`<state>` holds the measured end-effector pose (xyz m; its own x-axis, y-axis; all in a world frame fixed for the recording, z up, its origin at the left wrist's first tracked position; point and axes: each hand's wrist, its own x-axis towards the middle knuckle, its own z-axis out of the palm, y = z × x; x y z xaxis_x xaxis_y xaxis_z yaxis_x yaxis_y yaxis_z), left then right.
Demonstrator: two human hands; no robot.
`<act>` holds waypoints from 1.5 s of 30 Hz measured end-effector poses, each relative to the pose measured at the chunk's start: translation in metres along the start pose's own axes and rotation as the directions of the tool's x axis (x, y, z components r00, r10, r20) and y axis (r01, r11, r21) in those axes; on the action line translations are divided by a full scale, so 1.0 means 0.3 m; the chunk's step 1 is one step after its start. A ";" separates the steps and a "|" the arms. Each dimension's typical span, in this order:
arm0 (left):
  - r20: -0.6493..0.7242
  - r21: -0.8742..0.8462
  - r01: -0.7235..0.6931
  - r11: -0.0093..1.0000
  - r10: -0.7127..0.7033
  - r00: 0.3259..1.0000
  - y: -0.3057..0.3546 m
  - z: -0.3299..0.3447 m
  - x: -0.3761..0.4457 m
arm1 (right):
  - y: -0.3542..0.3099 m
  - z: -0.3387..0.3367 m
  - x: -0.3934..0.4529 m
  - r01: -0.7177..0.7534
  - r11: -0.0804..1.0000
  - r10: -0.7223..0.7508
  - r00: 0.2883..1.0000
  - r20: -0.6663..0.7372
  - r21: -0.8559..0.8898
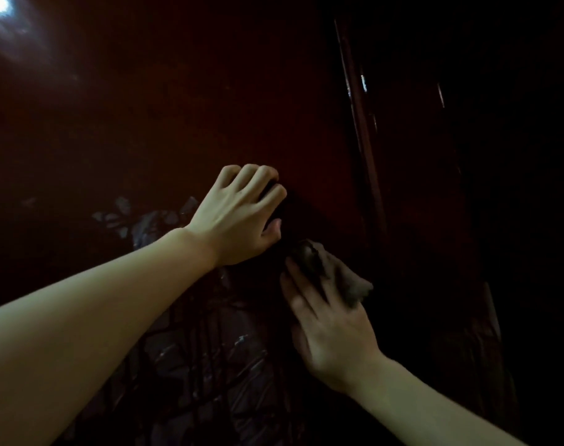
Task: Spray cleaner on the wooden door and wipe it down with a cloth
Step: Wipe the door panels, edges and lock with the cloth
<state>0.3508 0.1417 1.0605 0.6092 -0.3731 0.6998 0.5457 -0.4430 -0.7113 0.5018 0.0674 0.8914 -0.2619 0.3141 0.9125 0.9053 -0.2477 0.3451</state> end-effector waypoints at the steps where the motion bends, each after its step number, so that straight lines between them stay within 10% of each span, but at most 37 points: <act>1: 0.000 0.007 0.001 1.000 -0.001 1.000 -0.015 -0.007 -0.013 | 0.007 -0.005 0.023 -0.003 1.000 0.003 1.000 -0.003 0.008; 9: -0.001 0.062 0.177 0.982 -0.177 0.984 -0.201 -0.065 -0.136 | 0.007 -0.060 0.396 -0.202 0.979 0.203 0.978 -0.042 0.022; 16: 0.043 0.101 0.217 0.971 -0.222 0.974 -0.350 -0.109 -0.337 | -0.223 0.001 0.299 0.126 0.989 -0.126 0.992 0.003 0.083; 23: 0.043 0.116 0.241 0.963 -0.247 0.968 -0.437 -0.137 -0.413 | -0.236 -0.043 0.547 -0.122 0.992 0.123 0.991 -0.046 0.014; 31: 0.089 0.136 0.203 0.970 -0.216 0.972 -0.545 -0.158 -0.586 | -0.515 0.028 0.438 0.304 0.949 -0.299 0.952 -0.069 0.079; 38: 0.093 0.171 0.236 0.957 -0.254 0.963 -0.673 -0.199 -0.698 | -0.566 0.004 0.755 -0.108 0.994 0.109 0.990 -0.092 0.017; 45: 0.132 0.187 0.242 0.952 -0.269 0.954 -0.743 -0.220 -0.824 | -0.776 0.076 0.574 0.338 0.938 -0.336 0.941 -0.035 0.081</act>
<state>0.0407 0.2790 1.0504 0.5104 -0.1296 0.8501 0.7746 -0.3601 -0.5200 0.2536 0.1999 0.9634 -0.5626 0.3473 0.7502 0.7873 -0.0517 0.6143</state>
